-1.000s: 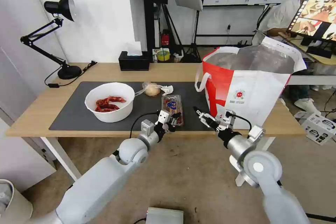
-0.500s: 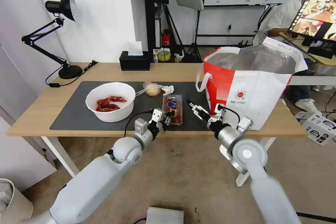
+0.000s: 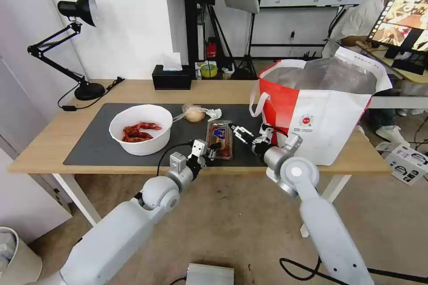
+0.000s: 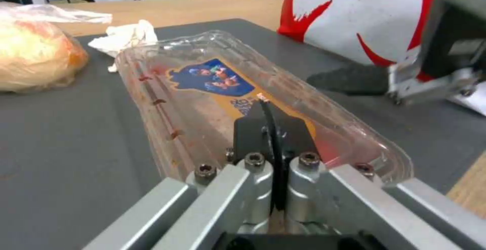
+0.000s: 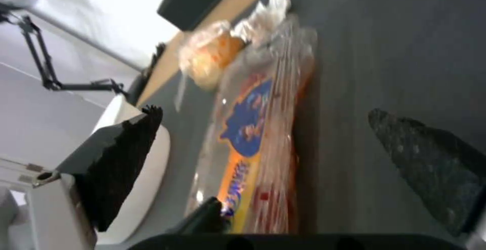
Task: Pick up the trash from the table and place it into the takeout bag.
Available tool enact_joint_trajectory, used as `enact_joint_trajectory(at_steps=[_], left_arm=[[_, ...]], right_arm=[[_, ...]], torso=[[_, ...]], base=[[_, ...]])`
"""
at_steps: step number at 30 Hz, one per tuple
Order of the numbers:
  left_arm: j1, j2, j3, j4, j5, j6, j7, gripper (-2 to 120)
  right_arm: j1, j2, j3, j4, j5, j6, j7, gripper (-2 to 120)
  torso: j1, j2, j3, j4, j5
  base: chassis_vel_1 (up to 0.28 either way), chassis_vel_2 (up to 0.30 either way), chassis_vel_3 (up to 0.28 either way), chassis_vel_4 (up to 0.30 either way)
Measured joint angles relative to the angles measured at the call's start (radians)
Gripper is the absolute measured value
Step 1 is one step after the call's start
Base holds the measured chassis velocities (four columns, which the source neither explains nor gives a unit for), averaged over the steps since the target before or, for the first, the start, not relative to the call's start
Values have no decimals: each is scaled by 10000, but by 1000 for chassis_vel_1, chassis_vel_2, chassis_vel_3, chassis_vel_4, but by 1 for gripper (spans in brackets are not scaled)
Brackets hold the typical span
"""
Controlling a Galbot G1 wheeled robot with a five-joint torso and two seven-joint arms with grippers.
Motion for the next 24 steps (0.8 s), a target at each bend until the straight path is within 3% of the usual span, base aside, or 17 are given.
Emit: enact_joint_trajectory(at_steps=[24], left_arm=[[7,53,3,-82,-76,-58,-50,0]], right_arm=[[1561,529,-713,-1125,101,-842,1275,100]], torso=[[-1,1,-1,0,0]], base=[[0,0,0,0]])
